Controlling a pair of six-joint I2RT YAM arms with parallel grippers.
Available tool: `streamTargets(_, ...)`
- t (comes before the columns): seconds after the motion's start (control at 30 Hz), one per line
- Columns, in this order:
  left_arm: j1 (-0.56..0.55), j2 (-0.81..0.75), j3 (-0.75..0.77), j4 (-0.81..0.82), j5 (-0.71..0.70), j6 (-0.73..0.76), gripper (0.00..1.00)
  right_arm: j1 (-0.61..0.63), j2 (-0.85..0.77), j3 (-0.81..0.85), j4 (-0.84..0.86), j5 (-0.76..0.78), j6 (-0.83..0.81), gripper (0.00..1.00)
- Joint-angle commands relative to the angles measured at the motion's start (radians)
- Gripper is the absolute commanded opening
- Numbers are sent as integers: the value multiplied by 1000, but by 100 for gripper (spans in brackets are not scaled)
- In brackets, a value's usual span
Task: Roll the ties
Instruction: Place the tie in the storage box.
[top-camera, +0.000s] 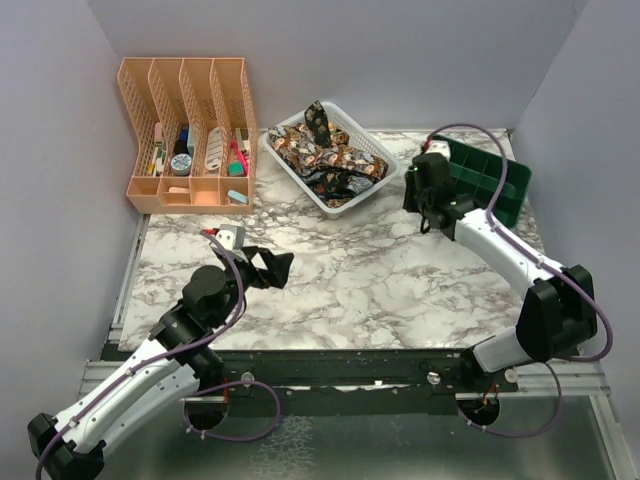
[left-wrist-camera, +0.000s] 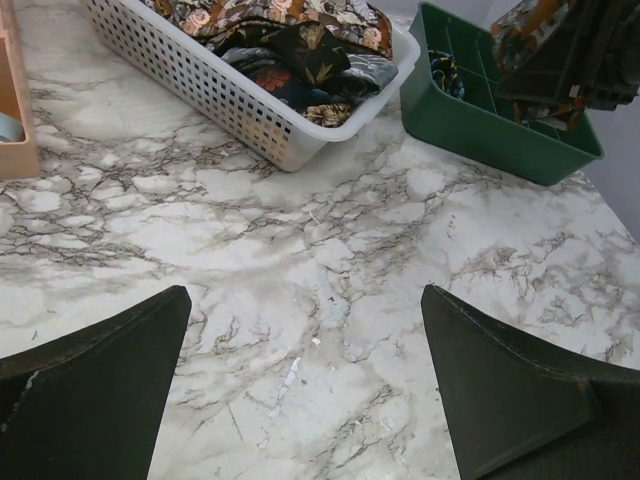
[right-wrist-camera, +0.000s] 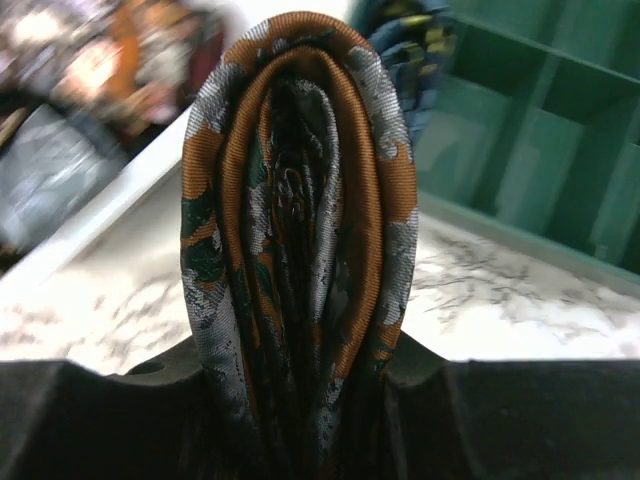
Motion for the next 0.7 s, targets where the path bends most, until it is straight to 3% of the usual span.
streamTargets(0.0,2,49,68,-73,-39,-14,99,-98,60,77,-96,81,149,1)
streamTargets(0.27,2,98,100,-115,-36,-23,99,-243,251,240,-171,14,211,1)
streamTargets(0.67,2,91,109,-145,-30,-39,99,-307,470,441,-195,72,196,0)
